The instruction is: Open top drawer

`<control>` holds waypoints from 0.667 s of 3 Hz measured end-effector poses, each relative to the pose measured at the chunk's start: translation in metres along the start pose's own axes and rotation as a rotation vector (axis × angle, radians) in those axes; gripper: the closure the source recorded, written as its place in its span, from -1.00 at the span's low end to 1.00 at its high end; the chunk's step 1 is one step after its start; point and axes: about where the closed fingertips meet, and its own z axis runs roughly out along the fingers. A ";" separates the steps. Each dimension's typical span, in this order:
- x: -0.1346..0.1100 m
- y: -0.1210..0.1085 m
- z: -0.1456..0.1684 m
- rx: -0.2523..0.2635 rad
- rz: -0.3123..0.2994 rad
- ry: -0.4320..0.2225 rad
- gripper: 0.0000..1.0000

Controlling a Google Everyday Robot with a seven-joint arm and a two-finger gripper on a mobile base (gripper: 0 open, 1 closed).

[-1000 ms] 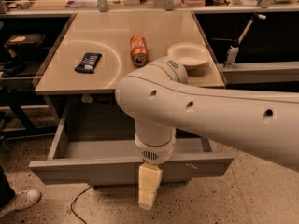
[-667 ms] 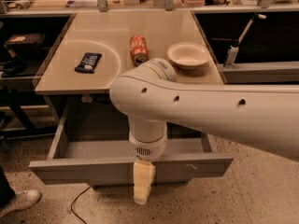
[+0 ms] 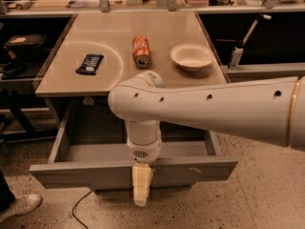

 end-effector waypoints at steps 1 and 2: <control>-0.003 -0.001 0.012 -0.047 -0.001 0.052 -1.00; 0.010 0.012 0.024 -0.093 0.012 0.074 -1.00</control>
Offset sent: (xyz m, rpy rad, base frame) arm -0.0409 -0.0232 -0.0301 -0.0743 0.1716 -0.0296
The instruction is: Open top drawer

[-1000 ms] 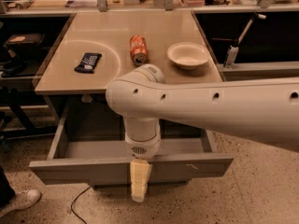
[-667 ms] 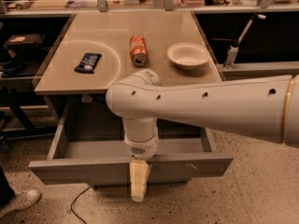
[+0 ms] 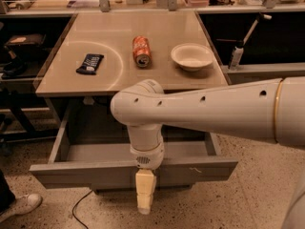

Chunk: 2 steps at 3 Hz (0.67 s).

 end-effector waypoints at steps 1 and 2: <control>0.014 0.016 0.009 -0.030 0.029 0.010 -1.00; 0.028 0.034 0.015 -0.050 0.060 -0.001 -1.00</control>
Offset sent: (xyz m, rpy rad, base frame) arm -0.0973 -0.0560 -0.0013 -0.0253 0.0936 -0.1404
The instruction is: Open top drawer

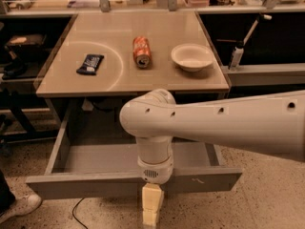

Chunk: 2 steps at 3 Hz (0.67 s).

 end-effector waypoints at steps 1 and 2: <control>-0.001 0.000 0.000 0.000 0.000 0.000 -1.00; 0.013 0.011 0.007 -0.015 0.032 -0.019 -1.00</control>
Offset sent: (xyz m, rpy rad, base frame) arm -0.0945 -0.0625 0.0000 0.0527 0.0294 -0.2036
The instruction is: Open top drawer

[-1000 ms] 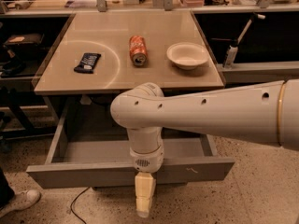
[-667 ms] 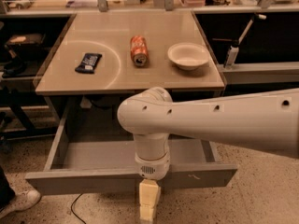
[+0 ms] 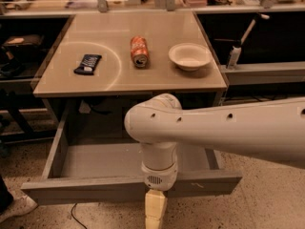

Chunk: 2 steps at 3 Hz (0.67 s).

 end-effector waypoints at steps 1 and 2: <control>0.012 0.009 0.006 -0.014 0.023 -0.013 -1.00; 0.010 0.008 0.005 -0.014 0.023 -0.013 -1.00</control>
Offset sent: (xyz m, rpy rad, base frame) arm -0.1177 -0.0751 0.0042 0.0437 0.0675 -0.2395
